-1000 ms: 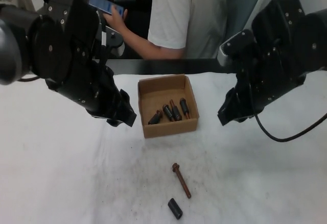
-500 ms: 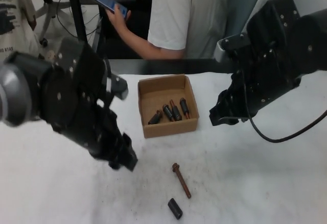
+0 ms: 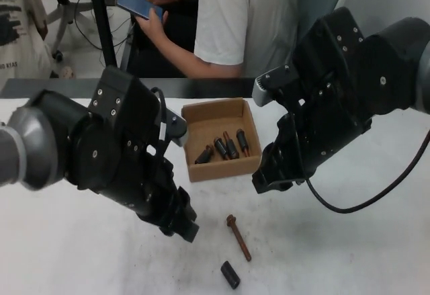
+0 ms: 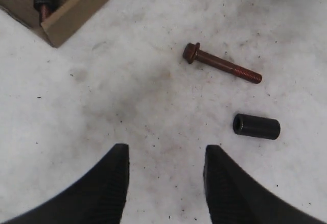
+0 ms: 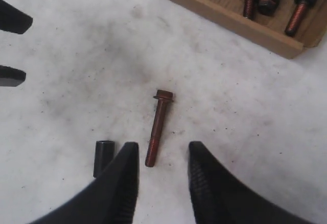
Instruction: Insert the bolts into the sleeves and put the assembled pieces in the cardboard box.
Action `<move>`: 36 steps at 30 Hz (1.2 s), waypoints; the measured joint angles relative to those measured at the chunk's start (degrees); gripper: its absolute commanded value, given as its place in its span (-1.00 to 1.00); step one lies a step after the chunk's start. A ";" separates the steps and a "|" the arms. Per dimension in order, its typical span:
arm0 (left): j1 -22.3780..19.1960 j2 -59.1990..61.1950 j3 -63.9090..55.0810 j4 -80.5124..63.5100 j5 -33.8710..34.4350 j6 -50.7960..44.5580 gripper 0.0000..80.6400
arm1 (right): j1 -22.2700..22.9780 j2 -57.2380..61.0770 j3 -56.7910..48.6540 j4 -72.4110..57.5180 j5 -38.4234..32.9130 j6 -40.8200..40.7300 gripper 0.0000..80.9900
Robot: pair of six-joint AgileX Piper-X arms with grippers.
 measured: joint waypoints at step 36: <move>-2.98 2.08 4.70 2.74 2.34 1.00 0.07 | 1.40 7.16 0.41 -5.24 -4.24 2.31 -0.23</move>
